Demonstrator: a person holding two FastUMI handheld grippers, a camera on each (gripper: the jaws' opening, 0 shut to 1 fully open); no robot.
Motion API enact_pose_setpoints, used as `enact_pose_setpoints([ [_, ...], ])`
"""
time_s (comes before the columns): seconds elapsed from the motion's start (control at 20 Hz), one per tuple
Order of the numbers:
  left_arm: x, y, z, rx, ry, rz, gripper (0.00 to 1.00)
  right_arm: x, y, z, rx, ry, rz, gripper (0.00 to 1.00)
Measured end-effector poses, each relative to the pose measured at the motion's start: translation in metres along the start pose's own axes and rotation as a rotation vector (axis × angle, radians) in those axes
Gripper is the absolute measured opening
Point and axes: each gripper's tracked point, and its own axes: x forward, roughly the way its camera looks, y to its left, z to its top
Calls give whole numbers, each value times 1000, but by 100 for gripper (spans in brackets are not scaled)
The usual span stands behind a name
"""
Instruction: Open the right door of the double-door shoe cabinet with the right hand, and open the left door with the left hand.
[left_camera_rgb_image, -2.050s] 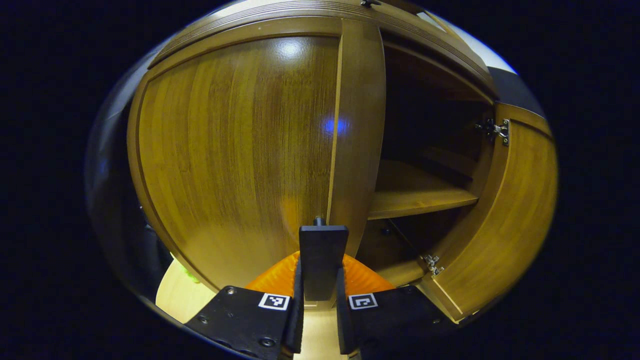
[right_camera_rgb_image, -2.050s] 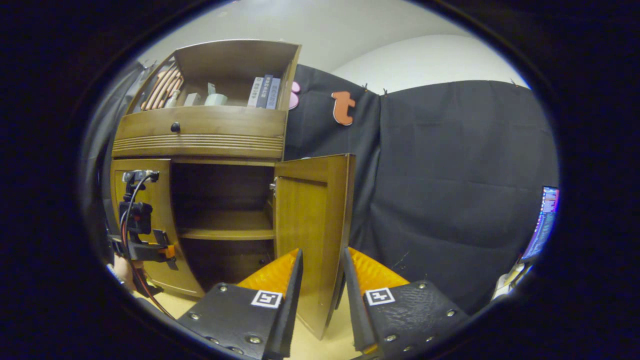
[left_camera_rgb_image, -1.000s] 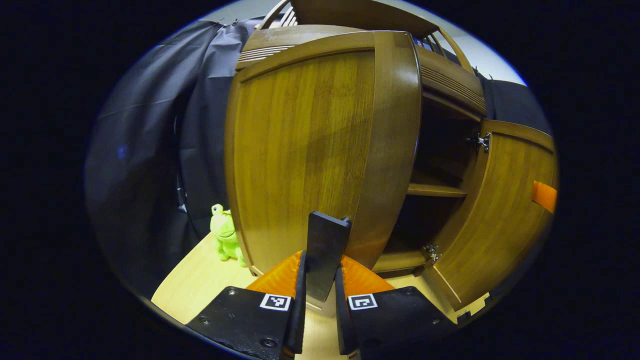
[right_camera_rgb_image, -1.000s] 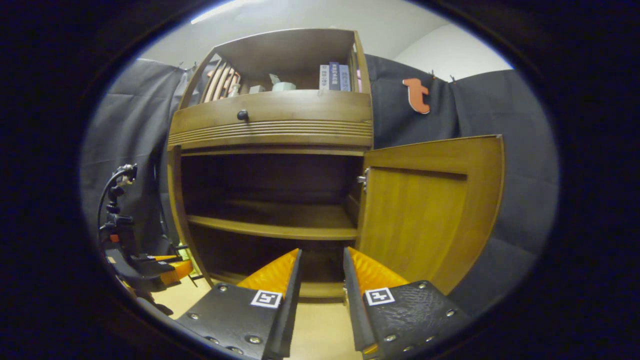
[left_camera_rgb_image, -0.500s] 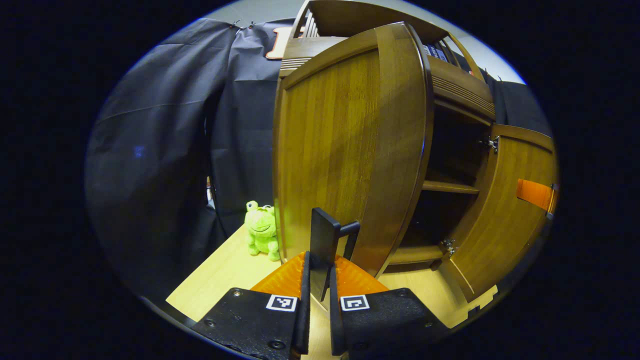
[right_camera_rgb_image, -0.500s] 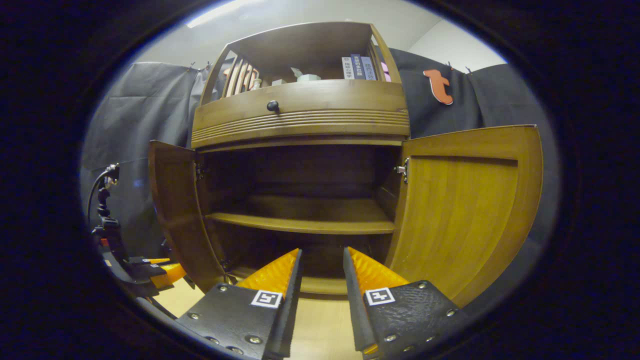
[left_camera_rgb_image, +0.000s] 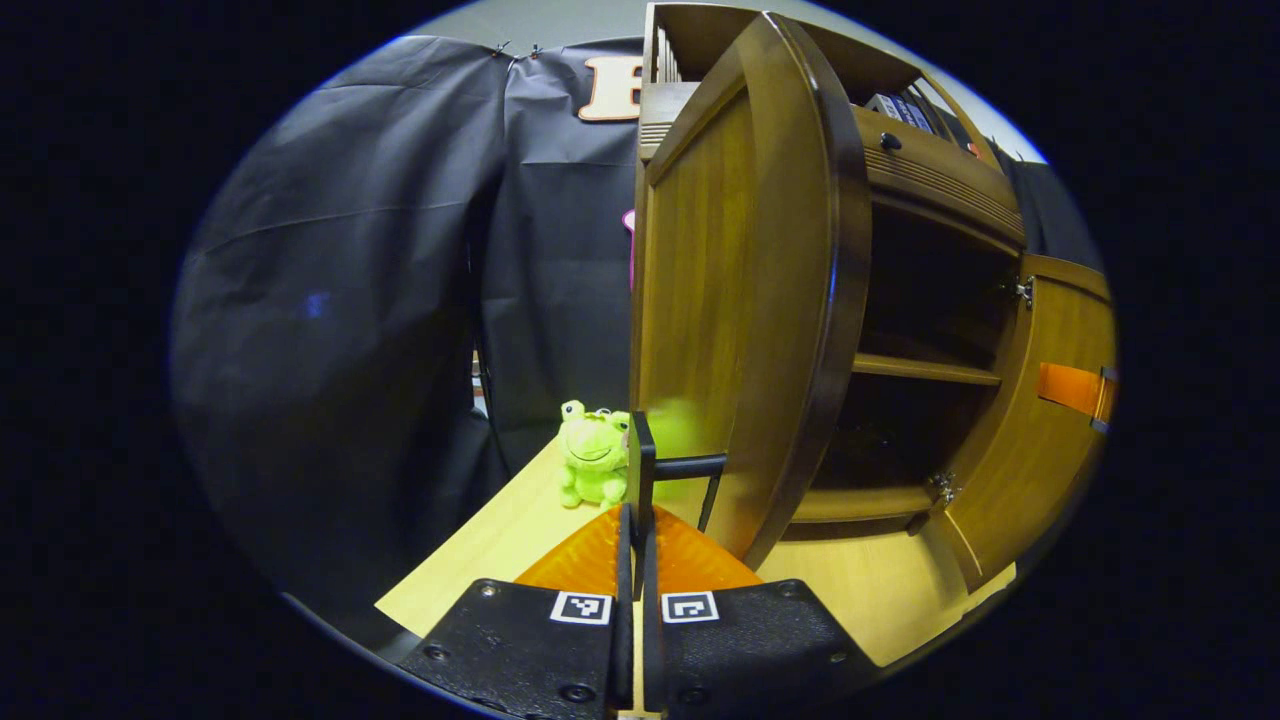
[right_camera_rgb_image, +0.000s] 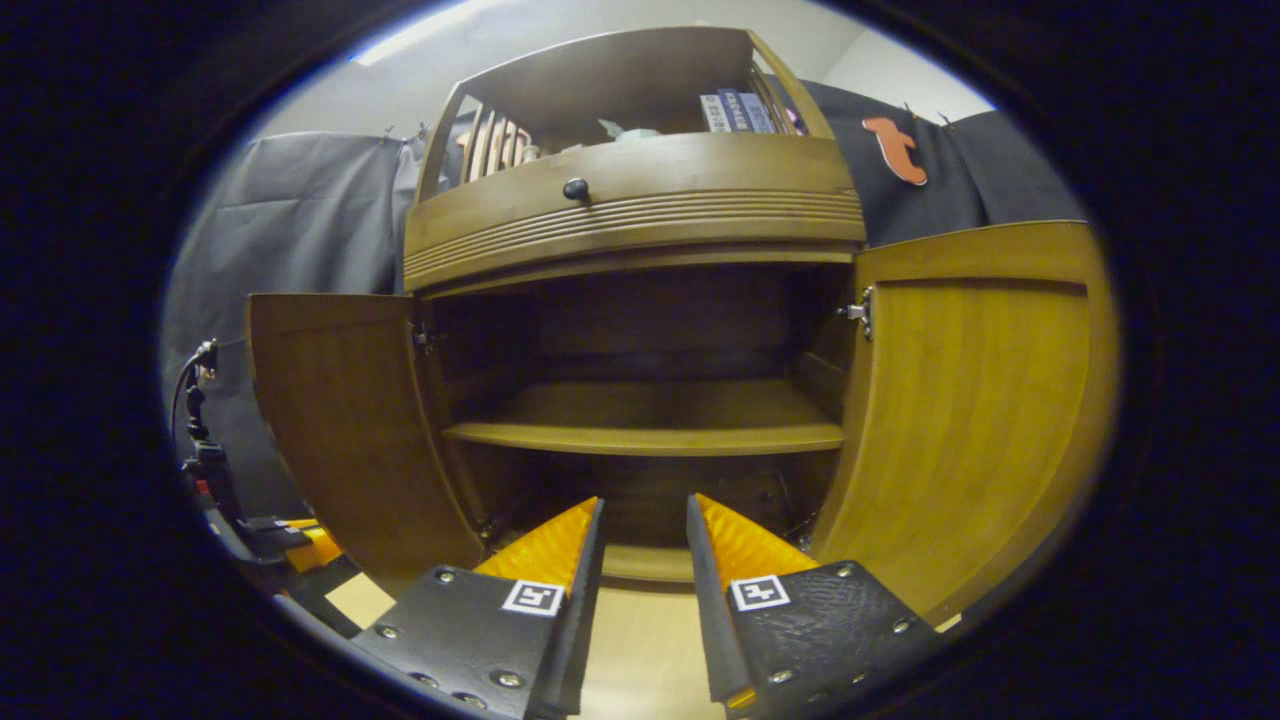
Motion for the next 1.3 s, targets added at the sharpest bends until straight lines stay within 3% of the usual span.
enact_pose_setpoints([
  [0.15,-1,2,5,-11,-27,-11,7,7,10,-1,8,5,23,46],
  [0.25,1,7,11,8,-57,-2,0,12,16,-2,14,9,38,47],
  [0.45,-3,13,10,7,-50,1,2,23,31,-6,43,26,73,46],
  [0.5,-3,14,10,14,-52,5,3,25,34,-6,50,28,80,51],
  [0.55,-5,17,11,27,-54,12,3,25,37,-7,54,29,86,46],
  [1.05,-25,56,24,39,-86,155,0,42,41,-9,47,38,108,42],
  [1.1,-31,59,27,26,-95,163,1,44,41,-8,44,38,111,47],
  [1.15,-35,58,32,10,-108,170,1,45,41,-9,39,39,113,42],
  [1.3,-46,45,50,-9,-155,165,1,46,43,-8,29,39,122,42],
])
